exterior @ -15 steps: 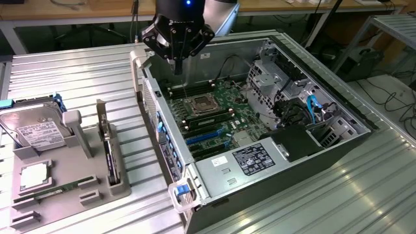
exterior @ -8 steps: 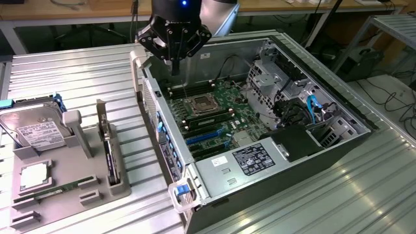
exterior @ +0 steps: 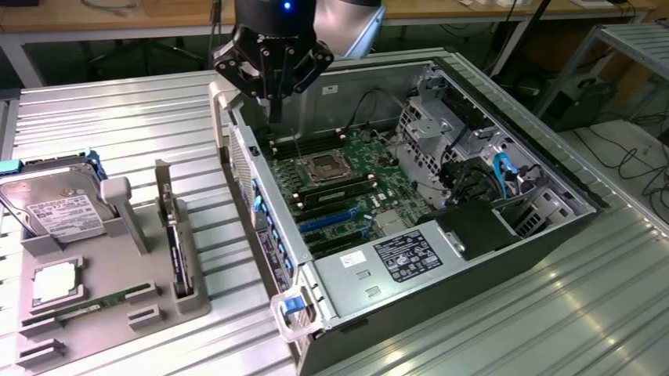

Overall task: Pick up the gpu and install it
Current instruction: 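Reach for the gpu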

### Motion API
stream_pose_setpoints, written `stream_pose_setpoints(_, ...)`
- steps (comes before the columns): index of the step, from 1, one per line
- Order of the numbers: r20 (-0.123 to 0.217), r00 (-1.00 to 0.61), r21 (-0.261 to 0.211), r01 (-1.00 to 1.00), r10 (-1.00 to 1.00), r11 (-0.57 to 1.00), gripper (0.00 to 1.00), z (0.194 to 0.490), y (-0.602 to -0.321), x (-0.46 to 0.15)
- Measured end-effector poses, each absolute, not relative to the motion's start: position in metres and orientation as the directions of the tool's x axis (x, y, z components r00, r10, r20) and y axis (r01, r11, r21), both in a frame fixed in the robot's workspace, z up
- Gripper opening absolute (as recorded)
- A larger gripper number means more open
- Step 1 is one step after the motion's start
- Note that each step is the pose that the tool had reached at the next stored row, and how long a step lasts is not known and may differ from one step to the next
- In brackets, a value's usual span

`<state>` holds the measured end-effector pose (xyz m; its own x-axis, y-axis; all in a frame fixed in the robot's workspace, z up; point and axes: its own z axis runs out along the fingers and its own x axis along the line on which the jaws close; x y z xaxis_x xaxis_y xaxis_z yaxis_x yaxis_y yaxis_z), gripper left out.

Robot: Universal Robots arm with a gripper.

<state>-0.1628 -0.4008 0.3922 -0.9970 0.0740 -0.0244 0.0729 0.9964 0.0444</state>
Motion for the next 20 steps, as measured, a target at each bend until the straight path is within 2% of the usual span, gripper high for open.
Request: stream_pose_setpoints(20,-0.024,-0.997,0.044,0.072,0.073,0.996,0.11,0.391,-0.403,-0.179)
